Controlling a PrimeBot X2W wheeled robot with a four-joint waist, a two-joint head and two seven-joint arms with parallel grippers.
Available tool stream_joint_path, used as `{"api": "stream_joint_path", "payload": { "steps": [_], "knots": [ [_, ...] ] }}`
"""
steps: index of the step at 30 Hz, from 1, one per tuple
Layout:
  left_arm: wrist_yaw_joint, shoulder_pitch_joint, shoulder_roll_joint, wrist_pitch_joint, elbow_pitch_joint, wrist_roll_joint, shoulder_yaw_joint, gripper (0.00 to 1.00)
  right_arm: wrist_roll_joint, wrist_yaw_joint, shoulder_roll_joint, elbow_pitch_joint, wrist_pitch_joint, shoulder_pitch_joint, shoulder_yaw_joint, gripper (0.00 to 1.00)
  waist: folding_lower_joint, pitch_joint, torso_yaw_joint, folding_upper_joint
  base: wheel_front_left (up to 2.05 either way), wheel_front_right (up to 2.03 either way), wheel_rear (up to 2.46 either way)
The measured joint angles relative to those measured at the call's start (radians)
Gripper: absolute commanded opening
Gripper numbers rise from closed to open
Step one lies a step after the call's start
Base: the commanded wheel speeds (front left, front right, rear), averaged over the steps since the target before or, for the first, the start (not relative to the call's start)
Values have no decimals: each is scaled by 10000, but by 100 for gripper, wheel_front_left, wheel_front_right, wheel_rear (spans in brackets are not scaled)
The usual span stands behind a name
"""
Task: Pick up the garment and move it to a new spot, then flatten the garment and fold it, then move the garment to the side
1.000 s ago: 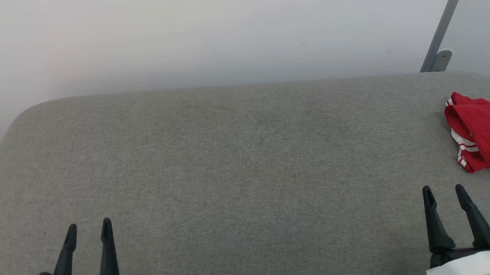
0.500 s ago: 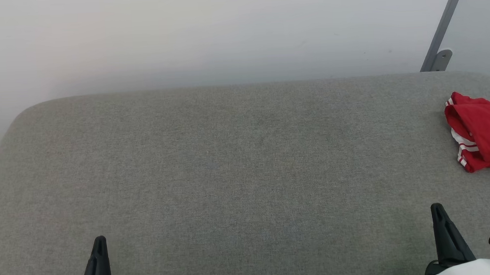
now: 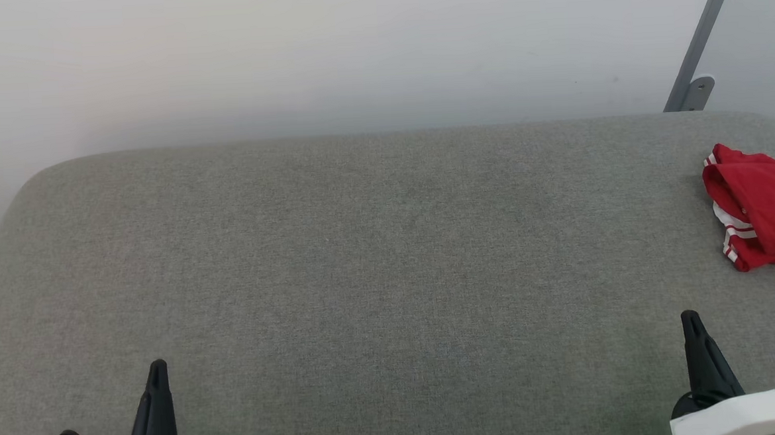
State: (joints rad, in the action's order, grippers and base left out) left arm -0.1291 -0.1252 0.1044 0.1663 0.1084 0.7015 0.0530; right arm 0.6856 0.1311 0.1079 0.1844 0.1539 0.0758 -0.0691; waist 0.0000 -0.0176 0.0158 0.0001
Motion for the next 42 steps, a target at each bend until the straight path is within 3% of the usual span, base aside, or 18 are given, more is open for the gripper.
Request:
{"api": "stream_joint_path", "payload": {
  "steps": [42],
  "knots": [
    [0,1161,-178,-1352,692,4830,178,0,4786,-2,-290,313,-1390,-890,-242,0,0,84,-64,0,0,0,0]
  ]
}}
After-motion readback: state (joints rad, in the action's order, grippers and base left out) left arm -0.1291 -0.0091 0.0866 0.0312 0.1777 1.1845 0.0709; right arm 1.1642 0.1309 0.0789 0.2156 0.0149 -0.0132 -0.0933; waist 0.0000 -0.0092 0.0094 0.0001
